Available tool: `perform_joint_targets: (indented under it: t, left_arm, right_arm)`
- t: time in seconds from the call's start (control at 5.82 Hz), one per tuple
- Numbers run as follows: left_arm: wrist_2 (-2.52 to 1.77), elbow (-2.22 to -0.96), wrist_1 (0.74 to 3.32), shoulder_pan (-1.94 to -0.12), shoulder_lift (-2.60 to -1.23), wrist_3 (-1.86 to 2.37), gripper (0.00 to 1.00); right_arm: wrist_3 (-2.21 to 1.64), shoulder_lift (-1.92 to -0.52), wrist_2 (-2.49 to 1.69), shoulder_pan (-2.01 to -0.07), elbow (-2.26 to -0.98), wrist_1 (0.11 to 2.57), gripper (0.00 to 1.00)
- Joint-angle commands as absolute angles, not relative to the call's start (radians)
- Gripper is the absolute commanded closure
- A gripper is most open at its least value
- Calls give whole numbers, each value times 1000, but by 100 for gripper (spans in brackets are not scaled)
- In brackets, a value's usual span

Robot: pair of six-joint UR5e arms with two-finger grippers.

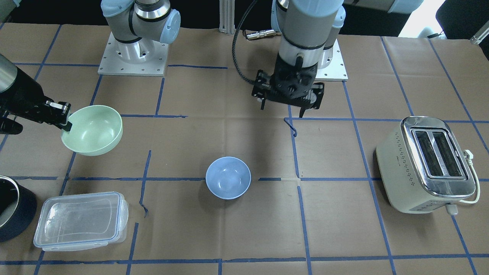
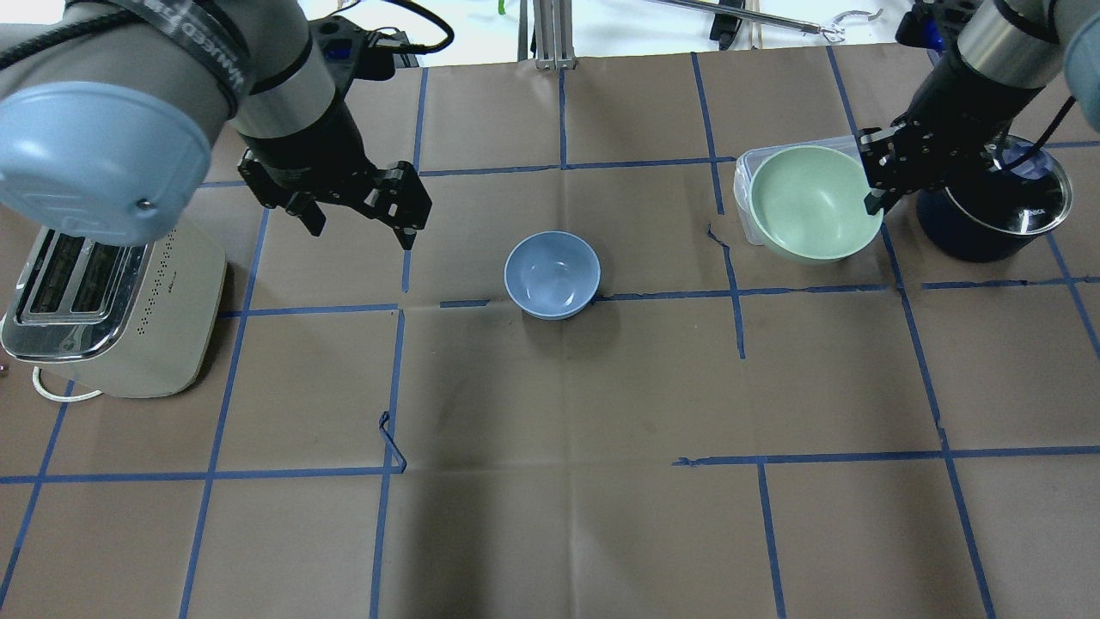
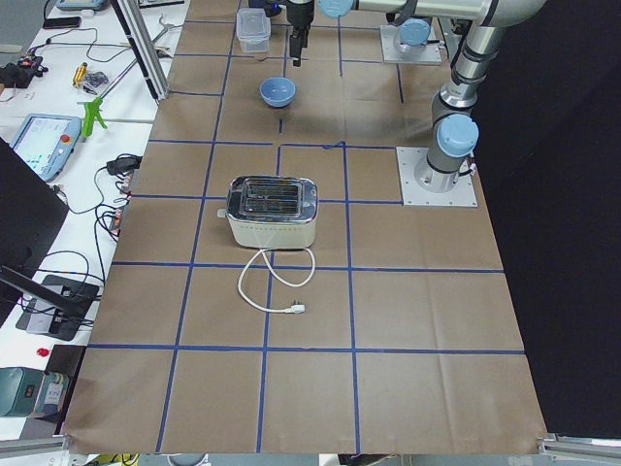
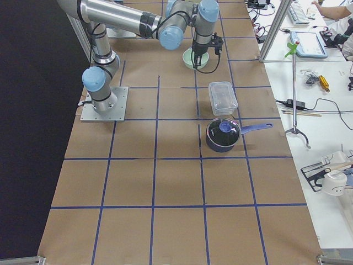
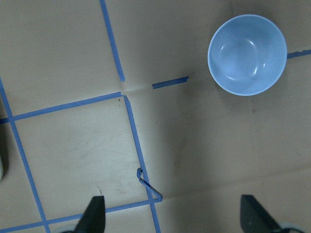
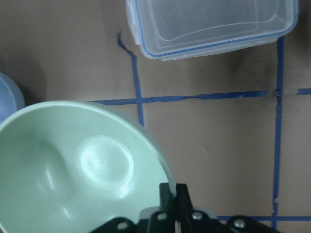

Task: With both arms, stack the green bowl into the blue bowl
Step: 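Carry the green bowl with the right gripper over the blue bowl and lower it inside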

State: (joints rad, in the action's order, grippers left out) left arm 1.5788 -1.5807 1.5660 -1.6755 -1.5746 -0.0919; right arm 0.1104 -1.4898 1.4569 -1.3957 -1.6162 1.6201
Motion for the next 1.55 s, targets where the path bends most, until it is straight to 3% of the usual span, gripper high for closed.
perform_joint_targets:
  t: [0.0, 0.52, 1.38]
  left_arm:
    - [1569, -1577, 1572, -1635, -1554, -86, 3]
    - [1580, -1580, 1582, -1635, -1552, -23, 2]
    - [1585, -1586, 1572, -1637, -1557, -18, 2]
  right_arm:
    - [-140, -1465, 1404, -1561, -1620, 1688, 94]
    - [-507, -1311, 1345, -1773, -1617, 1953, 94]
    - [-515, -1161, 1344, -1784, -1626, 1976, 93]
